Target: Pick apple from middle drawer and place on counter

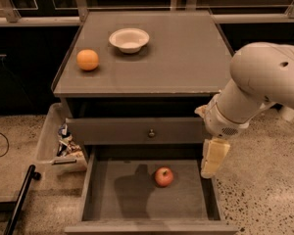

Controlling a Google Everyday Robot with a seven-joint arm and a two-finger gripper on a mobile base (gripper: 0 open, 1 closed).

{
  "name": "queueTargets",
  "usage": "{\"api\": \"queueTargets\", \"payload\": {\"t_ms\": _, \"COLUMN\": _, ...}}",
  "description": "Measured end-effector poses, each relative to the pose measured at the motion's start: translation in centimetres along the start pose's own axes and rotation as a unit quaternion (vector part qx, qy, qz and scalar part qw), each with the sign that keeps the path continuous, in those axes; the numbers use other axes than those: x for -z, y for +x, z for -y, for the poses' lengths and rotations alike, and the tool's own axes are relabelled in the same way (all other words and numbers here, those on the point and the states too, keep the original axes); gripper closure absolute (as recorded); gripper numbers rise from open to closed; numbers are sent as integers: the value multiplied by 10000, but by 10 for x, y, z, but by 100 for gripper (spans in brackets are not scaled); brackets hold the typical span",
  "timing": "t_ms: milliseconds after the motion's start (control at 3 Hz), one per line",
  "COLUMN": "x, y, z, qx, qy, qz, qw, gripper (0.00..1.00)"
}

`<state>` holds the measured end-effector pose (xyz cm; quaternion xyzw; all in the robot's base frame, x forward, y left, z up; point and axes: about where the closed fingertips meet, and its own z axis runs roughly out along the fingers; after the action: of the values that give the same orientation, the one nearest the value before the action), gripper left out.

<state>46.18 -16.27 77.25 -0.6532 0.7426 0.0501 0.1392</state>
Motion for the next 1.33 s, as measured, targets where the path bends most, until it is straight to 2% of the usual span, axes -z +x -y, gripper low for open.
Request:
{"api": "queueTargets", "payload": {"t_ms": 333, "x": -13, "y": 26, "z": 14, "qx": 308, "qy": -138, "qz": 259, "qw": 9991, "gripper": 0}}
{"api": "queueTargets", "payload": {"t_ms": 667, "x": -13, "y": 24, "z": 16, "qx": 503, "qy": -128, "qz": 267, "qw": 9983, "gripper": 0}}
{"api": "queueTargets", "payload": {"t_ms": 1000, "x": -14, "y": 24, "z": 16, "qx": 506, "qy": -129, "qz": 267, "qw": 9983, "gripper": 0}}
{"api": "queueTargets", "payload": {"t_ms": 1333, "x": -18, "y": 19, "z": 8, "qx": 652, "qy": -157, "qz": 253, "qw": 9974, "gripper": 0}}
